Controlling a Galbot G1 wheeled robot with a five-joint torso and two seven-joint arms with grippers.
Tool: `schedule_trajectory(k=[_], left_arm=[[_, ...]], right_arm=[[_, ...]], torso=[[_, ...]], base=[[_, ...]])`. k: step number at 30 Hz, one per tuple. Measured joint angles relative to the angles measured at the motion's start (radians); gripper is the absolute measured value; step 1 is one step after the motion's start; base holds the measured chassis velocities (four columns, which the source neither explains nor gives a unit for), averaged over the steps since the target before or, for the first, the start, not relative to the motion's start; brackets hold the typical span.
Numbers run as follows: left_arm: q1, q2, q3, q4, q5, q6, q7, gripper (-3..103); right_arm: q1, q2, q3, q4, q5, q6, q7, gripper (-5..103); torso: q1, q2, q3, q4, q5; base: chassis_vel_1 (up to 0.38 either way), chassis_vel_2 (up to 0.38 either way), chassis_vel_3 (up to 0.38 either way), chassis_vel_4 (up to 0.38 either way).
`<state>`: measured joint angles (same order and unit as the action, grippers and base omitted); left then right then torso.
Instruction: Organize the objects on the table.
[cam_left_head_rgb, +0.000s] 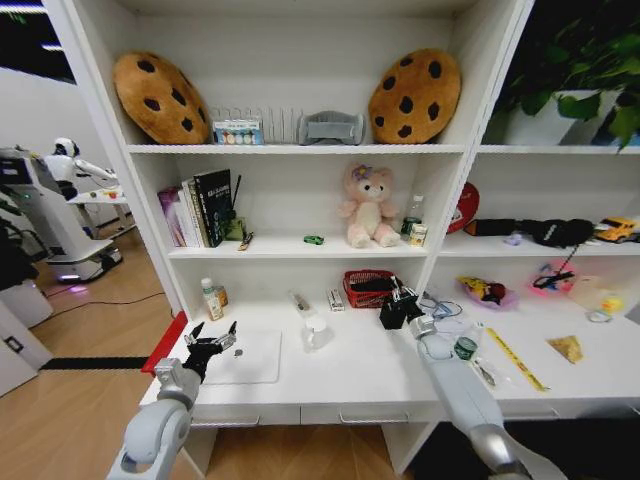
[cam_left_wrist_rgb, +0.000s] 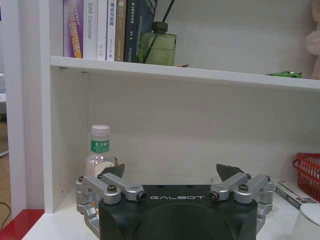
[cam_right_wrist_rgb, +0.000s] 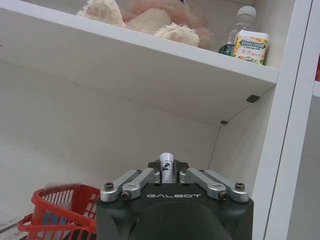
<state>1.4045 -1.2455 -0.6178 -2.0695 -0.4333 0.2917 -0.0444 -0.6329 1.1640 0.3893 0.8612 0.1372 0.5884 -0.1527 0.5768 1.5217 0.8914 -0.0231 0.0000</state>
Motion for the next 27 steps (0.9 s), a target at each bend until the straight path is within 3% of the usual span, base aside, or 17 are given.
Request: schedule_trajectory(k=[23, 27], left_arm=[[0.0, 0.0, 0.0, 0.0, 0.0, 0.0, 0.0, 100], [0.0, 0.0, 0.0, 0.0, 0.0, 0.0, 0.0, 100]], right_arm=[[0.02, 0.047, 0.0, -0.043, -0.018, 0.008, 0.001, 12], [0.001, 0.038, 0.0, -0.009, -0.04, -0.018, 0.071, 11]], torso=[[0.0, 0.0, 0.0, 0.0001, -0.0001], [0.0, 0.0, 0.0, 0.0, 0.0]], base=[[0.0, 0.0, 0.0, 0.0], [0.0, 0.0, 0.0, 0.0]])
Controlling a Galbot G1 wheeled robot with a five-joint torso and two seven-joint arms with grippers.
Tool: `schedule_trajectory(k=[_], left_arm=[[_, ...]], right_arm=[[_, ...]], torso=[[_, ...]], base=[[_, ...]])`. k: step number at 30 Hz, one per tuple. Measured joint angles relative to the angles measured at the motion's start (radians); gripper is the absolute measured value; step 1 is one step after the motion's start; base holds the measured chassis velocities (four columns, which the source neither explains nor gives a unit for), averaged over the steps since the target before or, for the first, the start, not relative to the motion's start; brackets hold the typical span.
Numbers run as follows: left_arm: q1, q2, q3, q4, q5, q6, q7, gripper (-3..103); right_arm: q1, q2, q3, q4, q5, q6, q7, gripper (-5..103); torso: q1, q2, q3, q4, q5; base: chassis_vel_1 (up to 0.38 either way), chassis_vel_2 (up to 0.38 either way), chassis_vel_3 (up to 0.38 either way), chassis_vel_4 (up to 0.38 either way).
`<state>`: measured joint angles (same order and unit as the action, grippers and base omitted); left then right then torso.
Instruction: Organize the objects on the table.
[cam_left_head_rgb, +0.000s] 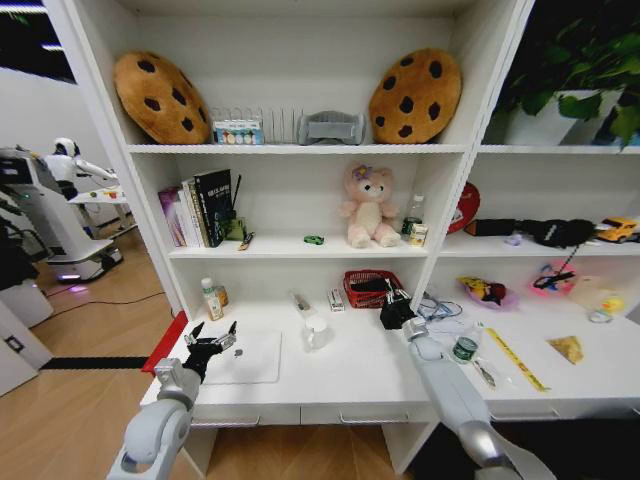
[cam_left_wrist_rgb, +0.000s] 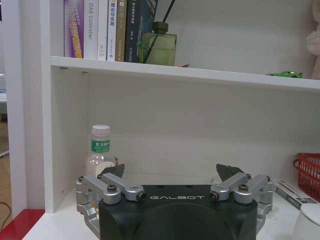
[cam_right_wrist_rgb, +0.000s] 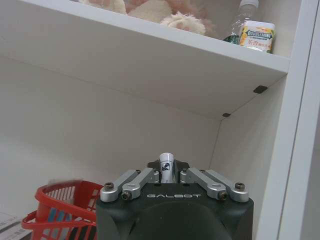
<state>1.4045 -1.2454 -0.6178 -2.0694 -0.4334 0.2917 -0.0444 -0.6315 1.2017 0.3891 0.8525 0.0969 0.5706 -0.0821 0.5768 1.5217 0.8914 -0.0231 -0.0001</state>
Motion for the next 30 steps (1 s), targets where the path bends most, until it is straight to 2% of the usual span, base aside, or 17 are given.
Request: schedule_trajectory(k=[3, 4, 7, 8, 10, 11, 13, 14, 15, 17, 18, 21, 23, 24, 28, 29, 30], left_arm=[[0.0, 0.0, 0.0, 0.0, 0.0, 0.0, 0.0, 100], [0.0, 0.0, 0.0, 0.0, 0.0, 0.0, 0.0, 100], [0.0, 0.0, 0.0, 0.0, 0.0, 0.0, 0.0, 100], [0.0, 0.0, 0.0, 0.0, 0.0, 0.0, 0.0, 100], [0.0, 0.0, 0.0, 0.0, 0.0, 0.0, 0.0, 100], [0.0, 0.0, 0.0, 0.0, 0.0, 0.0, 0.0, 100], [0.0, 0.0, 0.0, 0.0, 0.0, 0.0, 0.0, 100], [0.0, 0.0, 0.0, 0.0, 0.0, 0.0, 0.0, 100], [0.0, 0.0, 0.0, 0.0, 0.0, 0.0, 0.0, 100], [0.0, 0.0, 0.0, 0.0, 0.0, 0.0, 0.0, 100], [0.0, 0.0, 0.0, 0.0, 0.0, 0.0, 0.0, 100], [0.0, 0.0, 0.0, 0.0, 0.0, 0.0, 0.0, 100], [0.0, 0.0, 0.0, 0.0, 0.0, 0.0, 0.0, 100], [0.0, 0.0, 0.0, 0.0, 0.0, 0.0, 0.0, 100], [0.0, 0.0, 0.0, 0.0, 0.0, 0.0, 0.0, 100], [0.0, 0.0, 0.0, 0.0, 0.0, 0.0, 0.0, 100], [0.0, 0.0, 0.0, 0.0, 0.0, 0.0, 0.0, 100]], right_arm=[[-0.01, -0.004, -0.002, 0.014, -0.047, -0.012, 0.069, 21], [-0.012, -0.005, -0.002, 0.017, -0.053, -0.013, 0.076, 32], [-0.017, -0.006, -0.003, 0.03, -0.054, -0.02, 0.085, 32], [-0.019, -0.006, -0.003, 0.038, -0.055, -0.024, 0.086, 42], [-0.021, -0.007, -0.004, 0.044, -0.056, -0.027, 0.088, 42], [-0.023, -0.007, -0.005, 0.053, -0.056, -0.029, 0.091, 54], [-0.032, -0.012, -0.007, 0.079, -0.056, -0.041, 0.098, 54], [-0.042, -0.019, -0.009, 0.109, -0.052, -0.058, 0.105, 65], [-0.042, -0.019, -0.009, 0.109, -0.052, -0.058, 0.105, 65], [-0.097, -0.041, -0.018, 0.226, -0.011, -0.131, 0.128, 76], [-0.15, -0.052, -0.022, 0.322, 0.029, -0.196, 0.15, 76], [-0.195, -0.06, -0.024, 0.397, 0.062, -0.244, 0.17, 86], [-0.31, -0.069, -0.027, 0.573, 0.146, -0.367, 0.235, 96], [-0.31, -0.069, -0.027, 0.573, 0.146, -0.367, 0.235, 96], [-0.489, -0.076, 0.0, 0.839, 0.153, -0.549, 0.338, 100], [-0.489, -0.076, 0.0, 0.839, 0.153, -0.549, 0.338, 100], [-0.532, -0.084, 0.011, 0.896, 0.152, -0.599, 0.355, 100]], torso=[[0.0, 0.0, 0.0, 0.0, 0.0001], [0.0, 0.0, 0.0, 0.0, 0.0001], [0.0, 0.0, 0.0, 0.0, 0.0001], [0.0, 0.0, 0.0, 0.0, 0.0001], [0.0, 0.0, 0.0, 0.0, 0.0001], [0.0, 0.0, 0.0, 0.0001, 0.0001], [0.0, 0.0, 0.0, 0.0001, 0.0002], [0.0, 0.0, 0.0, 0.0002, 0.0001], [0.0, 0.0, 0.0, 0.0002, 0.0001], [0.0, 0.0, 0.0, 0.0001, -0.0001], [0.0, 0.0, 0.0, 0.0001, 0.0], [0.0, 0.0, 0.0, 0.0, -0.0001], [0.0, 0.0, 0.0, -0.0003, 0.0002], [0.0, 0.0, 0.0, -0.0003, 0.0002], [0.0, 0.0, 0.0, 0.0001, 0.0002], [0.0, 0.0, 0.0, 0.0001, 0.0002], [0.0, 0.0, 0.0, 0.0006, -0.0003]], base=[[0.0, 0.0, 0.0, 0.0], [0.0, 0.0, 0.0, 0.0], [0.0, 0.0, 0.0, 0.0], [0.0, 0.0, 0.0, 0.0], [0.0, 0.0, 0.0, 0.0], [0.0, 0.0, 0.0, 0.0], [0.0, 0.0, 0.0, 0.0], [0.0, 0.0, 0.0, 0.0], [0.0, 0.0, 0.0, 0.0], [0.0, 0.0, 0.0, 0.0], [0.0, 0.0, 0.0, 0.0], [0.0, 0.0, 0.0, 0.0], [0.0, 0.0, 0.0, 0.0], [0.0, 0.0, 0.0, 0.0], [0.0, 0.0, 0.0, 0.0], [0.0, 0.0, 0.0, 0.0], [0.0, 0.0, 0.0, 0.0]])
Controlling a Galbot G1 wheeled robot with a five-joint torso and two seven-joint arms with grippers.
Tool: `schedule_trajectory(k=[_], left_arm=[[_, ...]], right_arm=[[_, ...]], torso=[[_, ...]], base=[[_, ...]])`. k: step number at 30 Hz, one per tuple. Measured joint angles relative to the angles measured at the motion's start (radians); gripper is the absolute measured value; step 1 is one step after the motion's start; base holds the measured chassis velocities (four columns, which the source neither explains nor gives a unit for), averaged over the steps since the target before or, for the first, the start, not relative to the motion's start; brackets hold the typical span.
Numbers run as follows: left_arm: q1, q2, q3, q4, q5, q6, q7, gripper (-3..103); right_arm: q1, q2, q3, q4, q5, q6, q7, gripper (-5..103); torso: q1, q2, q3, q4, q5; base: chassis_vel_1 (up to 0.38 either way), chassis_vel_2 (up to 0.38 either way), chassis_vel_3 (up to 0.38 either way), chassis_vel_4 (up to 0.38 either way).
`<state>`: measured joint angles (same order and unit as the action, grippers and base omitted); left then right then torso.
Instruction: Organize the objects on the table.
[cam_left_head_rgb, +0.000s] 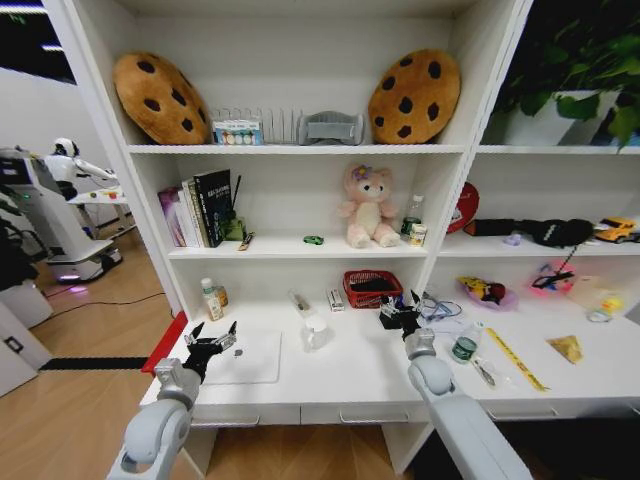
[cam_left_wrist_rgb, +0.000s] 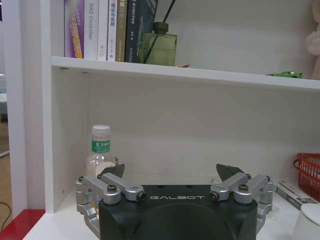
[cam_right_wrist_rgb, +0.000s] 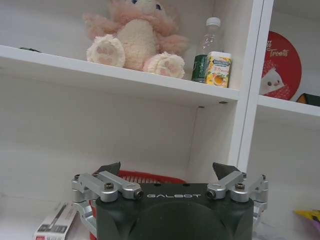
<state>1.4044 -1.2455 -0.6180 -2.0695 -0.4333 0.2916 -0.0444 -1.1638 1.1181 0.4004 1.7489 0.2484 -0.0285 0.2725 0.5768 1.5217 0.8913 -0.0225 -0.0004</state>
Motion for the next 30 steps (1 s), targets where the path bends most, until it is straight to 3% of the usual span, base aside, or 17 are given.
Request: schedule_trajectory(k=[2, 6, 7, 11, 15, 17, 22, 25, 30], left_arm=[[0.0, 0.0, 0.0, 0.0, 0.0, 0.0, 0.0, 100], [0.0, 0.0, 0.0, 0.0, 0.0, 0.0, 0.0, 100], [0.0, 0.0, 0.0, 0.0, 0.0, 0.0, 0.0, 100], [0.0, 0.0, 0.0, 0.0, 0.0, 0.0, 0.0, 100], [0.0, 0.0, 0.0, 0.0, 0.0, 0.0, 0.0, 100], [0.0, 0.0, 0.0, 0.0, 0.0, 0.0, 0.0, 100], [0.0, 0.0, 0.0, 0.0, 0.0, 0.0, 0.0, 100], [0.0, 0.0, 0.0, 0.0, 0.0, 0.0, 0.0, 100], [0.0, 0.0, 0.0, 0.0, 0.0, 0.0, 0.0, 100]], right_arm=[[-0.096, -0.016, 0.023, 0.105, -0.003, -0.101, 0.044, 100], [-0.174, -0.02, 0.042, 0.19, 0.0, -0.172, 0.087, 100], [-0.25, -0.014, 0.072, 0.281, 0.001, -0.248, 0.114, 100], [-0.374, -0.013, 0.138, 0.416, 0.002, -0.314, 0.116, 100], [-0.481, -0.015, 0.208, 0.482, 0.005, -0.318, 0.071, 100], [-0.574, 0.005, 0.29, 0.514, -0.007, -0.289, -0.008, 100], [-0.612, 0.031, 0.369, 0.523, -0.016, -0.242, -0.101, 100], [-0.633, 0.059, 0.438, 0.519, -0.019, -0.208, -0.199, 100], [-0.661, 0.119, 0.469, 0.514, -0.023, -0.177, -0.212, 100]], torso=[[0.0, 0.0, 0.0, -0.0008, 0.0006], [0.0, 0.0, 0.0, -0.0009, 0.0004], [0.0, 0.0, 0.0, -0.0006, 0.0005], [0.0, 0.0, 0.0, -0.0004, 0.0003], [0.0, 0.0, 0.0, -0.0005, 0.0003], [0.0, 0.0, 0.0, -0.001, 0.0006], [0.0, 0.0, 0.0, -0.0006, 0.0005], [0.0, 0.0, 0.0, -0.0003, 0.0004], [0.0, 0.0, 0.0, -0.0005, 0.0004]], base=[[0.0, 0.0, 0.0, 0.0], [0.0, 0.0, 0.0, 0.0], [0.0, 0.0, 0.0, 0.0], [0.0, 0.0, 0.0, 0.0], [0.0, 0.0, 0.0, 0.0], [0.0, 0.0, 0.0, 0.0], [0.0, 0.0, 0.0, 0.0], [0.0, 0.0, 0.0, 0.0], [0.0, 0.0, 0.0, 0.0]])
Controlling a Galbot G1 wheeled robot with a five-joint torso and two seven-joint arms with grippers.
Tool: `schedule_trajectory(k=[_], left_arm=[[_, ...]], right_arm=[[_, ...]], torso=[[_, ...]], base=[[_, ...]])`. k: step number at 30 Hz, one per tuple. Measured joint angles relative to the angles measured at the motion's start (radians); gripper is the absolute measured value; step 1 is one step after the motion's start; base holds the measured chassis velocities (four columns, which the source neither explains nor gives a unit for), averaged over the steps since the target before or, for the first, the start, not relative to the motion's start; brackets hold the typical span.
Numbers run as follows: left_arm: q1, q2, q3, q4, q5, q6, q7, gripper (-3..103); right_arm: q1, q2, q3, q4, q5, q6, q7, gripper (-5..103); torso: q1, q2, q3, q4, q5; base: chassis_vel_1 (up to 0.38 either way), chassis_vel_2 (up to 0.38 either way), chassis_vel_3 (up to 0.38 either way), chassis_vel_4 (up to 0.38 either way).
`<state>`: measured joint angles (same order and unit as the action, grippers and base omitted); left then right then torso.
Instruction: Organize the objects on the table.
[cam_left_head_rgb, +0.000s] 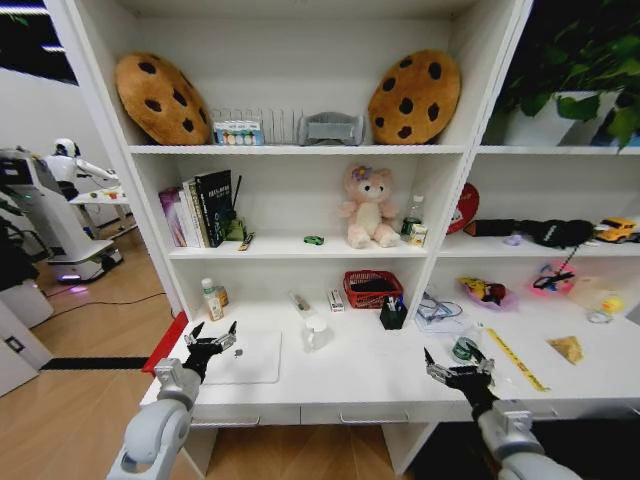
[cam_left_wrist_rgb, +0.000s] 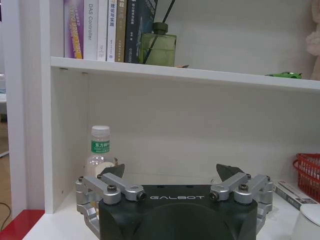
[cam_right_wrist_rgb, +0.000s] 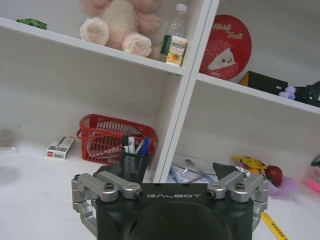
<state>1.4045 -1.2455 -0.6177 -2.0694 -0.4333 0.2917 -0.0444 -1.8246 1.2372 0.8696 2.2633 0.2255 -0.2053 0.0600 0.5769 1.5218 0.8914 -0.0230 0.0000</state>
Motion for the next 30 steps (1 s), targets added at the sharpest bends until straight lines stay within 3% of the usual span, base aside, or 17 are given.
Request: schedule_trajectory(k=[7, 13, 19, 30], left_arm=[[0.0, 0.0, 0.0, 0.0, 0.0, 0.0, 0.0, 100], [0.0, 0.0, 0.0, 0.0, 0.0, 0.0, 0.0, 100], [0.0, 0.0, 0.0, 0.0, 0.0, 0.0, 0.0, 100], [0.0, 0.0, 0.0, 0.0, 0.0, 0.0, 0.0, 100]], right_arm=[[-0.043, 0.087, -0.001, 0.0, -0.033, 0.052, 0.002, 100], [-0.088, 0.235, -0.047, 0.015, -0.144, 0.142, 0.001, 100], [-0.086, 0.261, -0.079, 0.002, -0.197, 0.172, -0.009, 100], [-0.087, 0.273, -0.083, -0.017, -0.197, 0.217, -0.01, 100]], torso=[[0.0, 0.0, 0.0, 0.0001, -0.0003], [0.0, 0.0, 0.0, 0.0, -0.0002], [0.0, 0.0, 0.0, 0.0, -0.0002], [0.0, 0.0, 0.0, -0.0001, -0.0001]], base=[[0.0, 0.0, 0.0, 0.0], [0.0, 0.0, 0.0, 0.0], [0.0, 0.0, 0.0, 0.0], [0.0, 0.0, 0.0, 0.0]])
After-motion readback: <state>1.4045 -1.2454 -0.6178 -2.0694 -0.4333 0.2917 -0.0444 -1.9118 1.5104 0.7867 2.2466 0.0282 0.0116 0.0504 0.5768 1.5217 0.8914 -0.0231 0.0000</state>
